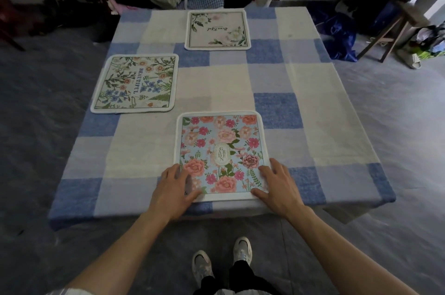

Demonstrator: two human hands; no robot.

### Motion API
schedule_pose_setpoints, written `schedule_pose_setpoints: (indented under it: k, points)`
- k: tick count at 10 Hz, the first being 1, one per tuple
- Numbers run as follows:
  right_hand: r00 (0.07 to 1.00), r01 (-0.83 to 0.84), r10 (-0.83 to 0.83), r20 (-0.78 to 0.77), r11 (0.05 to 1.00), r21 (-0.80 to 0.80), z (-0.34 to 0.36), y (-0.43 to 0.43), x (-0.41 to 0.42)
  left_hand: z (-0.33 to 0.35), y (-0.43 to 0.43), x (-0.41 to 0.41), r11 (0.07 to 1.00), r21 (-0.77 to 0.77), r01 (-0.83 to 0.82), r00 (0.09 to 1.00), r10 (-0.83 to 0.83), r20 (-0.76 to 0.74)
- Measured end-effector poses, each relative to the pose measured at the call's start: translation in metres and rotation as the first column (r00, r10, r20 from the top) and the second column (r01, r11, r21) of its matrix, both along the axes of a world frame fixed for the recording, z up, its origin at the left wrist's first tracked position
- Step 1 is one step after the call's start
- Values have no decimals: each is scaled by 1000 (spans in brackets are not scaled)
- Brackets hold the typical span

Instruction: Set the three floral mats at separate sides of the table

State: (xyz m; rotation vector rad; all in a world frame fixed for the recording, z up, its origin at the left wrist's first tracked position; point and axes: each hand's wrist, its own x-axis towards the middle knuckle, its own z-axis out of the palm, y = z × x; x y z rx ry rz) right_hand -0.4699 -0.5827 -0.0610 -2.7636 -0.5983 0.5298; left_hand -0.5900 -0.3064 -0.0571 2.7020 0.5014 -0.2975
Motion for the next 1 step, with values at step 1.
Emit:
schedule_pose_setpoints:
  k: [1]
  points:
    - [996, 72, -79, 30, 982, 172, 18, 7, 9, 17, -4, 17, 968, -181, -175, 965, 205, 164]
